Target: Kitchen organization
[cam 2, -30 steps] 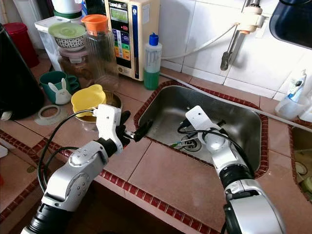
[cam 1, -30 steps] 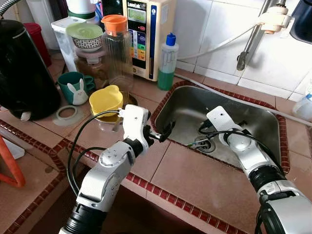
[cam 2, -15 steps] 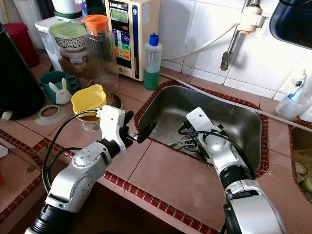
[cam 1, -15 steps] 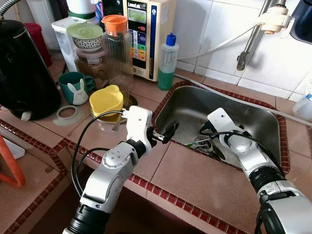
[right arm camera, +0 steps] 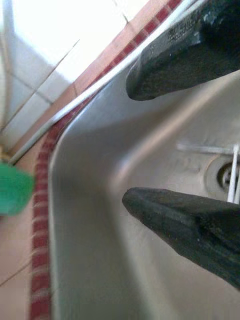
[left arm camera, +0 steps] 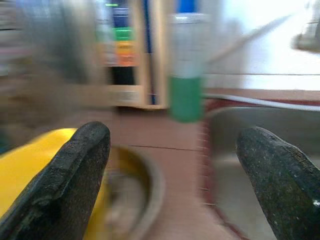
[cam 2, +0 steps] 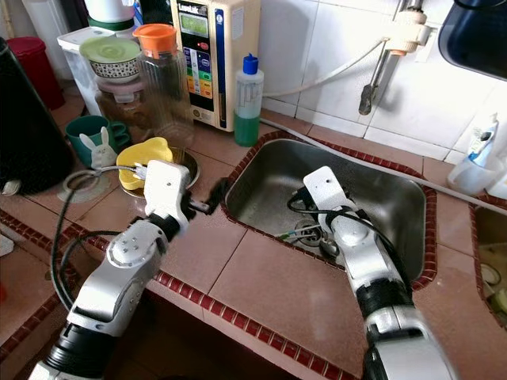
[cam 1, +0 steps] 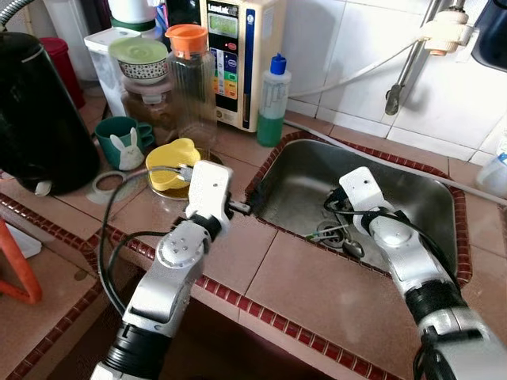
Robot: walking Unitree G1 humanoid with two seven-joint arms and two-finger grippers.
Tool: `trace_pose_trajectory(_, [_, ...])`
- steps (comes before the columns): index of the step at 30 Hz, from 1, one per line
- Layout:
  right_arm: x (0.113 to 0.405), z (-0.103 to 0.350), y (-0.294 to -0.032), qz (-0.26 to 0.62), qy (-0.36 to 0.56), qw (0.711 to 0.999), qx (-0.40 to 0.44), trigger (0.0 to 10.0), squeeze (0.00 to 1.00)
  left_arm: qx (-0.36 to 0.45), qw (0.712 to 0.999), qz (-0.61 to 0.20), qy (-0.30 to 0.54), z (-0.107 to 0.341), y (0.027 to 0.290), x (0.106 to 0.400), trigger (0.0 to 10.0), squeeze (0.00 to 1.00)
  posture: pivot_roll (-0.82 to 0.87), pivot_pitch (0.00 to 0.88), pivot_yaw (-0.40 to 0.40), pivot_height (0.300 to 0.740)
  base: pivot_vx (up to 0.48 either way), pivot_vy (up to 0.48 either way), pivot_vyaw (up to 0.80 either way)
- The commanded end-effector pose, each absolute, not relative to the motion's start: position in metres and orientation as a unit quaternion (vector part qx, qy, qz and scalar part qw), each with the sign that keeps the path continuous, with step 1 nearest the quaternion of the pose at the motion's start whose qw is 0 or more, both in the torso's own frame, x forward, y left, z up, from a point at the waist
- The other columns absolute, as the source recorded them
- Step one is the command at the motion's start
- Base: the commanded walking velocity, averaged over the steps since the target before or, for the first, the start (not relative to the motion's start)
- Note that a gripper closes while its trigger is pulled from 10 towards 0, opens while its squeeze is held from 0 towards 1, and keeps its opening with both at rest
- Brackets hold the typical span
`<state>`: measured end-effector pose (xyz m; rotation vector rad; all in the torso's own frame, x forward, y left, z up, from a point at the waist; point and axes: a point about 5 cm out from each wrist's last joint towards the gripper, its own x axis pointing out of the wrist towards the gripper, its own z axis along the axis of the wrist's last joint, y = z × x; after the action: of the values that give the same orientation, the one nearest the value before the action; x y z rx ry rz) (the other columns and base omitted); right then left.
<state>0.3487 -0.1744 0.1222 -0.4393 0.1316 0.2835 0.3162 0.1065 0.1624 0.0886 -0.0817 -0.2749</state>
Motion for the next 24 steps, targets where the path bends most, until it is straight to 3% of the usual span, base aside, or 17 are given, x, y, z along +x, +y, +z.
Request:
trace_pose_trajectory(1, [0.345, 0.130, -0.172, 0.155, 0.061, 0.967, -0.195, 10.0, 1.00, 0.052, 0.991, -0.116, -0.040, 0.161, 0.113, 0.319, 10.0, 0.98, 0.12, 0.001, -0.012, 0.740, 0.000, 0.000, 0.00])
trace_pose_trajectory(2, [0.339, 0.132, -0.167, 0.179, 0.056, 0.965, -0.183, 10.0, 1.00, 0.052, 0.992, -0.108, -0.037, 0.160, 0.116, 0.320, 10.0, 0.98, 0.12, 0.001, -0.011, 0.740, 0.000, 0.000, 0.00])
trace_pose_trajectory(3, [0.329, 0.138, -0.156, 0.222, 0.036, 0.959, -0.175, 10.0, 1.00, 0.057, 0.994, -0.088, -0.032, 0.159, 0.121, 0.322, 10.0, 0.84, 0.11, 0.000, -0.004, 0.740, 0.000, 0.000, 0.00])
trace_pose_trajectory(5, [0.324, 0.143, -0.152, 0.238, 0.022, 0.955, -0.177, 10.0, 1.00, 0.064, 0.994, -0.077, -0.035, 0.159, 0.123, 0.322, 10.0, 0.84, 0.11, 0.000, -0.004, 0.740, 0.000, 0.000, 0.00])
trace_pose_trajectory(6, [0.318, 0.151, -0.145, 0.264, 0.004, 0.951, -0.163, 10.0, 0.41, 0.063, 0.995, -0.070, -0.031, 0.159, 0.126, 0.323, 10.0, 0.00, 0.10, 0.000, 0.002, 0.740, 0.000, 0.000, 0.00])
trace_pose_trajectory(7, [0.313, 0.156, -0.140, 0.283, -0.007, 0.947, -0.151, 10.0, 0.41, 0.061, 0.996, -0.066, -0.028, 0.159, 0.129, 0.323, 10.0, 0.00, 0.10, 0.000, 0.002, 0.740, 0.000, 0.000, 0.00])
trace_pose_trajectory(8, [0.307, 0.163, -0.136, 0.302, -0.022, 0.940, -0.158, 10.0, 0.00, 0.050, 0.998, -0.048, -0.015, 0.157, 0.134, 0.324, 10.0, 0.00, 0.10, 0.000, 0.002, 0.740, 0.000, 0.000, 0.00])
trace_pose_trajectory(17, [0.278, 0.168, -0.117, 0.429, -0.004, 0.883, -0.188, 10.0, 0.00, 0.046, 0.997, -0.033, 0.048, 0.148, 0.135, 0.322, 10.0, 0.00, 0.11, 0.000, 0.000, 0.740, 0.000, 0.000, 0.00])
trace_pose_trajectory(24, [0.272, 0.171, -0.115, 0.439, 0.007, 0.877, -0.197, 10.0, 0.00, -0.017, 0.992, -0.065, 0.109, 0.138, 0.115, 0.315, 10.0, 0.00, 0.11, 0.000, 0.000, 0.740, 0.000, 0.000, 0.00])
